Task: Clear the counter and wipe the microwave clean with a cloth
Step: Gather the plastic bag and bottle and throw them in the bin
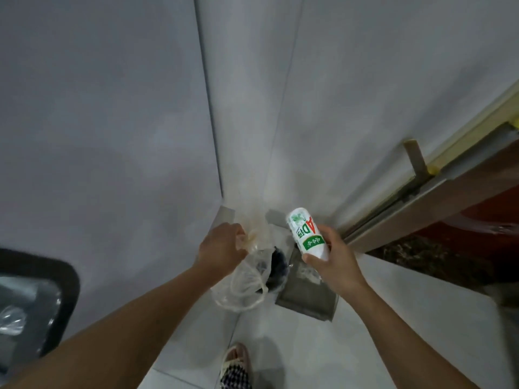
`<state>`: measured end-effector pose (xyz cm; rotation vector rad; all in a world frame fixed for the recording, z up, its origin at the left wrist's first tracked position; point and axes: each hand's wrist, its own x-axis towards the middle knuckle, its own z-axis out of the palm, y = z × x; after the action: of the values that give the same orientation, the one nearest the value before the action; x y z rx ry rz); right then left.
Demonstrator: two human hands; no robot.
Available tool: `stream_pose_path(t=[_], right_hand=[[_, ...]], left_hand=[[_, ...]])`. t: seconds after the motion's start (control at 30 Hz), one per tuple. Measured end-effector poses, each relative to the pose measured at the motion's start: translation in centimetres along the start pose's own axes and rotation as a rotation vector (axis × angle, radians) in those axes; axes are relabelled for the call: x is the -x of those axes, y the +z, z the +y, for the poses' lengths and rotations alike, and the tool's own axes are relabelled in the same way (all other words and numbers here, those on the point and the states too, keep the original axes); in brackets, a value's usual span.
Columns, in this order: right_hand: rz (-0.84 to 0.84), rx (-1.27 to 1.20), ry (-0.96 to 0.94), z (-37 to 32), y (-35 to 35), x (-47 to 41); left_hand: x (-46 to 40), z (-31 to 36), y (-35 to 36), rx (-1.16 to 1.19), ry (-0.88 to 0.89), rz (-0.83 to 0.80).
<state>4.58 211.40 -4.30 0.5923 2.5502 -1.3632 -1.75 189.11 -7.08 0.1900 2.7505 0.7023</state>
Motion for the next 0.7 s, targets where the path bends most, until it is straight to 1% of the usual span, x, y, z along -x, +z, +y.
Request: stream_pose_path(t=[0.07,0.17,0.3,0.47,0.7], right_hand=[[0.013,0.014,0.044,1.8,1.2,-1.6],[0.012,-0.03,0.12,5.2,3.3,-4.2],[-0.001,-0.047,0.176,10.2,6.3,-8.0],[-0.039,-0.153,0.272,17.5,10.5,-12.4],[-0.088,-0.192,0.271,26.7,15.2,-17.7]], left_hand=[[-1.6,-0.9,2.4,-0.015,-0.012,-0.053],[-4.0,-2.3,6.2,-0.034,-0.03,-0.105],[-7.5,-3.9,12.2,0.027,-0.066,-0.132],[-11.7,-6.8,21.1,0.05,-0.085,-0.161],[-16.8,-10.9,33.9,0.041,-0.151,-0.179]])
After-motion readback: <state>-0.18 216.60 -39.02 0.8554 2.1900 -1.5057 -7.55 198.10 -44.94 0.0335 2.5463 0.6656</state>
